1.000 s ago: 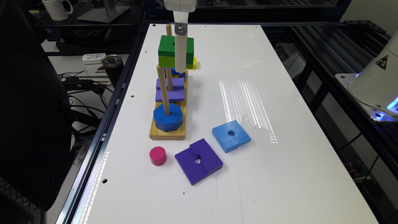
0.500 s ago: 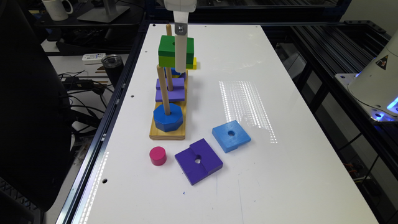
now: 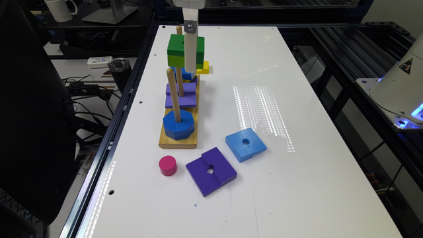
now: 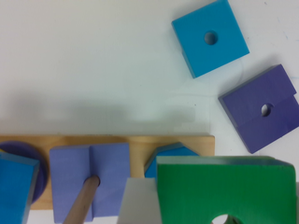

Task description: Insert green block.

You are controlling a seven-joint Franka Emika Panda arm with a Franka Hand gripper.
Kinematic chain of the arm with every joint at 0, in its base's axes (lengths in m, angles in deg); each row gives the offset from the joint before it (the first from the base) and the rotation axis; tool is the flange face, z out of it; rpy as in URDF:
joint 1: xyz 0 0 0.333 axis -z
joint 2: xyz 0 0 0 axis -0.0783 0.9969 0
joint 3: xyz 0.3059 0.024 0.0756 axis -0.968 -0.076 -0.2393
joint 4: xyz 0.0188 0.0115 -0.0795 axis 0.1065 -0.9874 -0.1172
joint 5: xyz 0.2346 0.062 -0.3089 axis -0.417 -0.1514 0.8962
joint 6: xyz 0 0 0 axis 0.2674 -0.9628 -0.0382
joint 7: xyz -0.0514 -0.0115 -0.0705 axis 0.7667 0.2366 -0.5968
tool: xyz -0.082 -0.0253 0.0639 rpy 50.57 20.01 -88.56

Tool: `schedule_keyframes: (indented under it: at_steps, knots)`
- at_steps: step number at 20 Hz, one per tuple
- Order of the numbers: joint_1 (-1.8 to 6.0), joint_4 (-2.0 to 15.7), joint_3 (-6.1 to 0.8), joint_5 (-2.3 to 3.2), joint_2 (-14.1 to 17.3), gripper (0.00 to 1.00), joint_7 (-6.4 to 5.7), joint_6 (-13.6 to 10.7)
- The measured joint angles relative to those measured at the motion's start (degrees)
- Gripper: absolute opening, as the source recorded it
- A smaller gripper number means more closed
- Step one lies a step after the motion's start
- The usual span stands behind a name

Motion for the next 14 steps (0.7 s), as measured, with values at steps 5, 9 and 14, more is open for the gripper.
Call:
schedule_keyframes:
  at_steps: [5, 9, 14]
  knots:
    - [0.05, 0.0, -0.04, 0.0, 0.0, 0.0, 0.05, 0.0]
    - [0.0, -0.36, -0.29, -0.01, -0.1, 0.0, 0.04, -0.1]
    - [-0.04, -1.71, -0.75, -0.17, -1.1, 0.0, -0.08, -0.1]
